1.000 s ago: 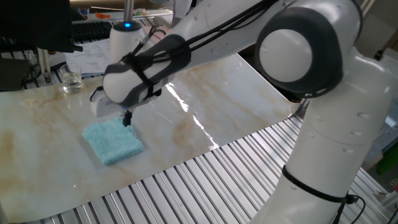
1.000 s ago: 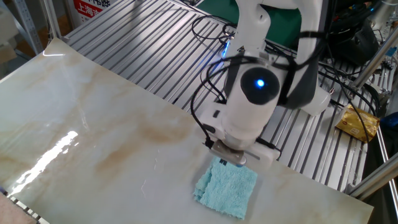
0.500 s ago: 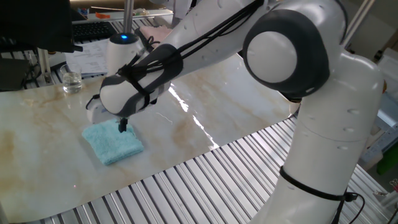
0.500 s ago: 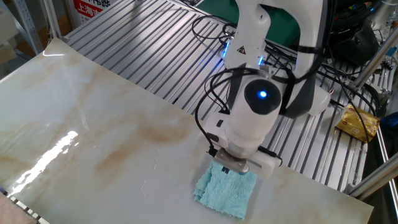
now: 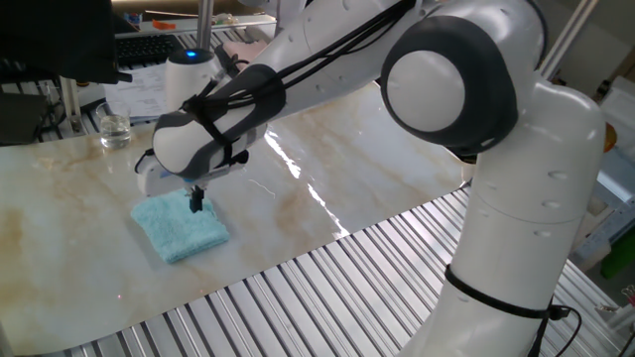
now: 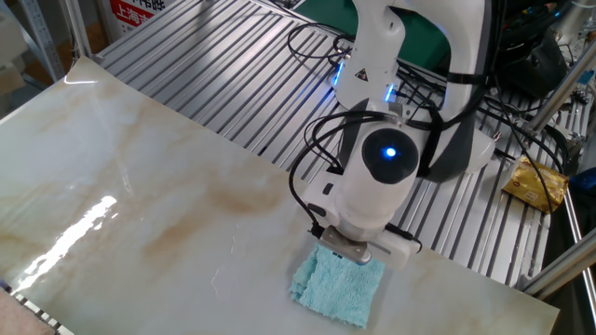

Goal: Clean the tabletop with a sponge

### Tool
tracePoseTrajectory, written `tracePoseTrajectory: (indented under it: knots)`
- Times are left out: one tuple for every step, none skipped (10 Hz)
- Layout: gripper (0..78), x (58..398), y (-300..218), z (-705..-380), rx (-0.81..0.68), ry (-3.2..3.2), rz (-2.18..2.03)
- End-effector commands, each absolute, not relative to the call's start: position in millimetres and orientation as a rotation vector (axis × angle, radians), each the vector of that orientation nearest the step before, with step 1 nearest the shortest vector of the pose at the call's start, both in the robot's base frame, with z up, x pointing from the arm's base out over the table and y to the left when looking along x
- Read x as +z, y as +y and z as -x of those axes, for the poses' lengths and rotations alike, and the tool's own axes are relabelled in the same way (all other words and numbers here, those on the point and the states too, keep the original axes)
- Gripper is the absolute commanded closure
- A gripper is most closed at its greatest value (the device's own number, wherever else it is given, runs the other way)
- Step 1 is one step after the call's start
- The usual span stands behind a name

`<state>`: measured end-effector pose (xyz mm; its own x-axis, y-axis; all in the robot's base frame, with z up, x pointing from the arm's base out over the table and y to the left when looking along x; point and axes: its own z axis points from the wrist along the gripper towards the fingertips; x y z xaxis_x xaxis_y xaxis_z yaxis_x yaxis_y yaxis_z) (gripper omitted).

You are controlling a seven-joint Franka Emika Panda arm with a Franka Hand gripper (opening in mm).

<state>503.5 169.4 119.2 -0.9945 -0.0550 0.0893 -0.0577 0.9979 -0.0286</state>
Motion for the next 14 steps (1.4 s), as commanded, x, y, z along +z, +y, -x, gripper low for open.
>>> tracePoseTrajectory:
  knots:
    - [77.6,121,170,-505,0.043,-3.056,-0.117]
    - [77.6,121,170,-505,0.046,-3.073,-0.111]
    - [77.6,121,170,-505,0.047,-3.077,-0.108]
    - [77.6,118,173,-506,0.042,-3.084,-0.109]
    - [77.6,117,175,-506,0.038,-3.086,-0.109]
    - [77.6,108,184,-508,0.031,-3.094,-0.105]
    - [77.6,107,186,-508,0.031,-3.095,-0.104]
    - [77.6,100,194,-508,0.027,-3.099,-0.097]
    - [77.6,97,198,-508,0.026,-3.101,-0.091]
    - [77.6,96,200,-508,0.026,-3.102,-0.090]
    - [77.6,94,201,-509,0.022,-3.103,-0.094]
    - [77.6,94,201,-509,0.018,-3.103,-0.094]
    - [77.6,94,201,-509,0.022,-3.105,-0.082]
    - [77.6,94,200,-509,0.025,-3.112,-0.067]
